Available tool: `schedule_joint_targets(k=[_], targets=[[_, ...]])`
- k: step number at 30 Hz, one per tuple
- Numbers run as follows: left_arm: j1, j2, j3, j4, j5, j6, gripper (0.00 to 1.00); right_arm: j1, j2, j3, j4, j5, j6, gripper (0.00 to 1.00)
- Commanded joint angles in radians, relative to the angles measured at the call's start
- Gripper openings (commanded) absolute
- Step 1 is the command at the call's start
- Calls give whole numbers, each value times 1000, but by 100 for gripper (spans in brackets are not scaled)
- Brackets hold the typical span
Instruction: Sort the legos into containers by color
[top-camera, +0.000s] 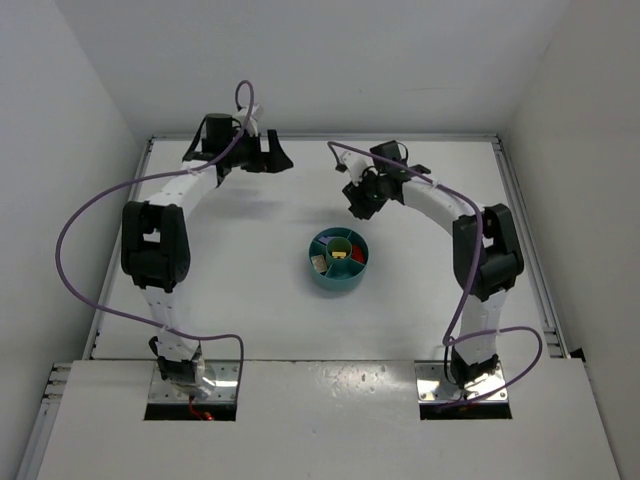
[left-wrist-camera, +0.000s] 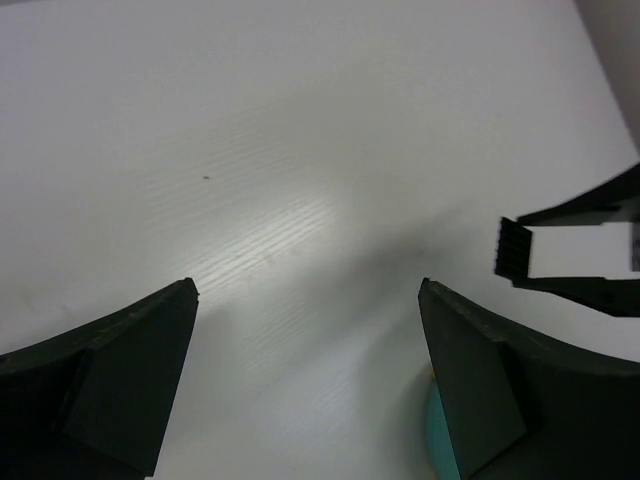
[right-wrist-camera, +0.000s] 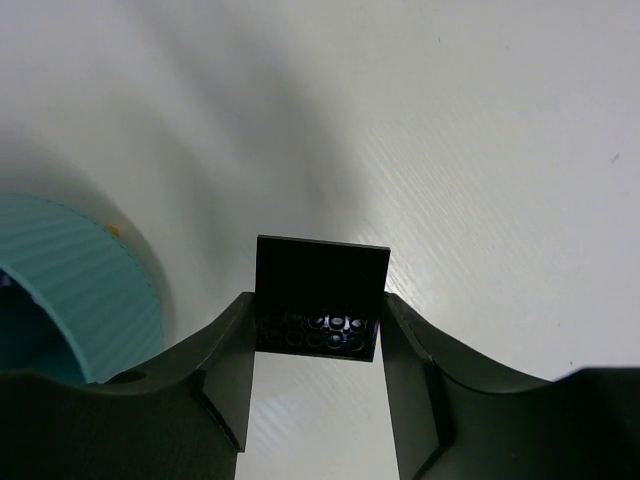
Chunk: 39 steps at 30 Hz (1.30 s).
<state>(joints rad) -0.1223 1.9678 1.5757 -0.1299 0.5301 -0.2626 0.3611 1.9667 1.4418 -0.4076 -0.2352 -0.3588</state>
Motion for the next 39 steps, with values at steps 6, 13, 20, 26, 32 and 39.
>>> schedule_joint_targets(k=[6, 13, 20, 26, 32, 39], targets=[[-42, 63, 87, -54, 379, -128, 76, 45, -49, 72, 115, -122, 31, 31], [-53, 98, 115, -119, 445, -119, 60, 85, -13, 121, 151, -131, 40, 31], [-74, 132, 126, -119, 516, -129, 62, 96, 32, 170, 171, -141, 40, 31], [-83, 152, 156, -119, 564, -129, 64, 105, 54, 201, 171, -141, 40, 31], [-94, 181, 156, -119, 573, -147, 66, 114, 73, 239, 191, -141, 49, 31], [-94, 201, 185, -119, 542, -147, 67, 124, 73, 239, 182, -159, 60, 31]])
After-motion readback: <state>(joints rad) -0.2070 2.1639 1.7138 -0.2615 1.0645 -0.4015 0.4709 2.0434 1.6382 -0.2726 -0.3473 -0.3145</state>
